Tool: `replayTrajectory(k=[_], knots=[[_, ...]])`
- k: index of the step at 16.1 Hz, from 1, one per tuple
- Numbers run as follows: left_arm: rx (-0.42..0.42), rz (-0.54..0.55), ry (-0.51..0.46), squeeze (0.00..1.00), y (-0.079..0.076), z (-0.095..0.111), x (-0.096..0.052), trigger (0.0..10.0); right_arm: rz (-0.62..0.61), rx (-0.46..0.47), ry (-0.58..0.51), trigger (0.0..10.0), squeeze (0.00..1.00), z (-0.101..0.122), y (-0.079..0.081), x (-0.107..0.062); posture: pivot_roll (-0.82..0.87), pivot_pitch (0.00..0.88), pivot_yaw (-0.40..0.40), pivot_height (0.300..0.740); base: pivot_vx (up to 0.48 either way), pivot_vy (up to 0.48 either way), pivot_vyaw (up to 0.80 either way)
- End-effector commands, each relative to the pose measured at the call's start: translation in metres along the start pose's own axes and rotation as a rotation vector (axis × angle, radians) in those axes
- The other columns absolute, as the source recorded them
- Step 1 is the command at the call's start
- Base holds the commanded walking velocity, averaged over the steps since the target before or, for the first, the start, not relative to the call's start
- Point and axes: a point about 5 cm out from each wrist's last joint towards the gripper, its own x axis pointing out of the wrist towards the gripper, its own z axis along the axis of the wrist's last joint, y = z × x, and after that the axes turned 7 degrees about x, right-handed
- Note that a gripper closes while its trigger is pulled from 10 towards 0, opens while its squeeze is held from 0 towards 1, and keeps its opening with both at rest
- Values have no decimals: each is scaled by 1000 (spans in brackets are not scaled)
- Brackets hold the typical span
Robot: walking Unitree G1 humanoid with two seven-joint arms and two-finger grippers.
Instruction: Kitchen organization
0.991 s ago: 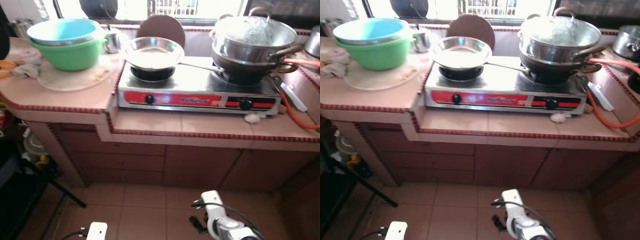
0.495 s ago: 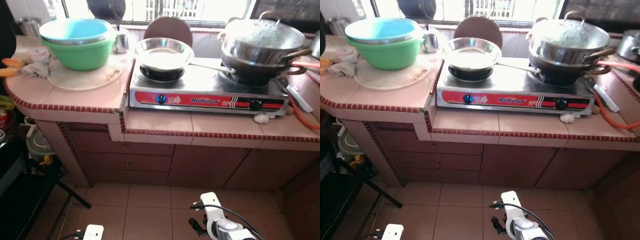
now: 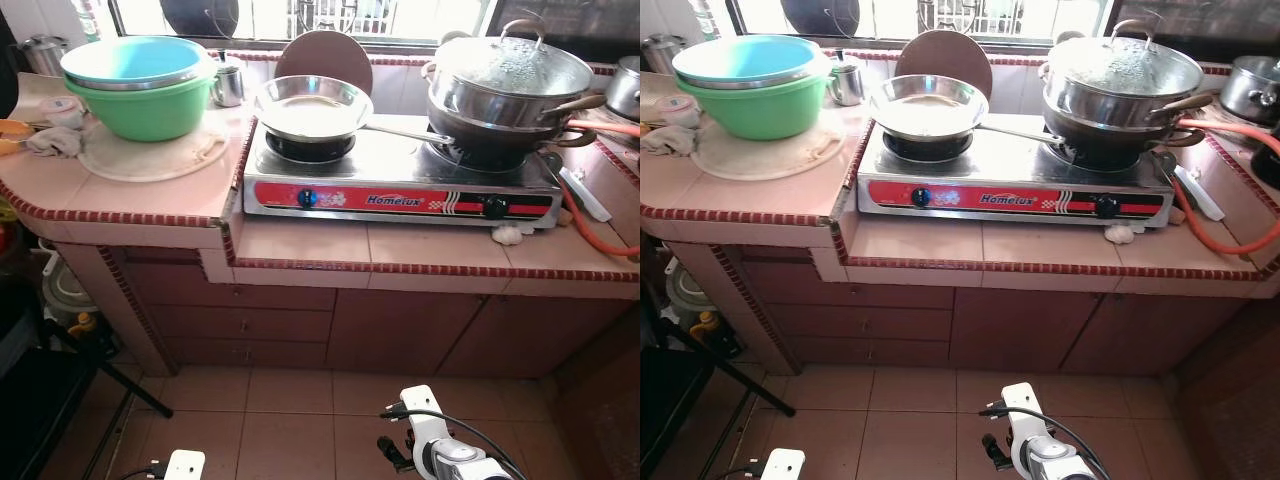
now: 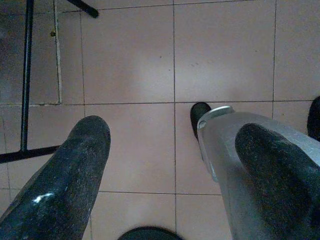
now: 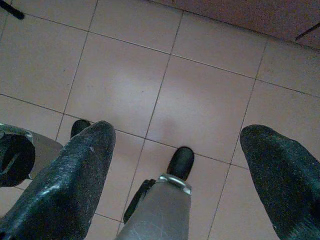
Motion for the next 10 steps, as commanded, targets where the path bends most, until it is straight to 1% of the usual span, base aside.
replayTrajectory(k=[1,2,10], knots=[[-10,-20,43,0,-8,-11,-2,10000,-3,-8,-1,10000,0,0,-2,-1,-28,5,-4,740,0,0,0],[-2,-21,48,0,-7,-12,-2,10000,-3,-9,0,10000,0,-1,-2,-1,-28,6,-3,740,0,0,0],[26,-18,51,0,-6,-11,-1,10000,-2,-10,-1,10000,0,-1,-1,0,-31,6,0,740,0,478,0]])
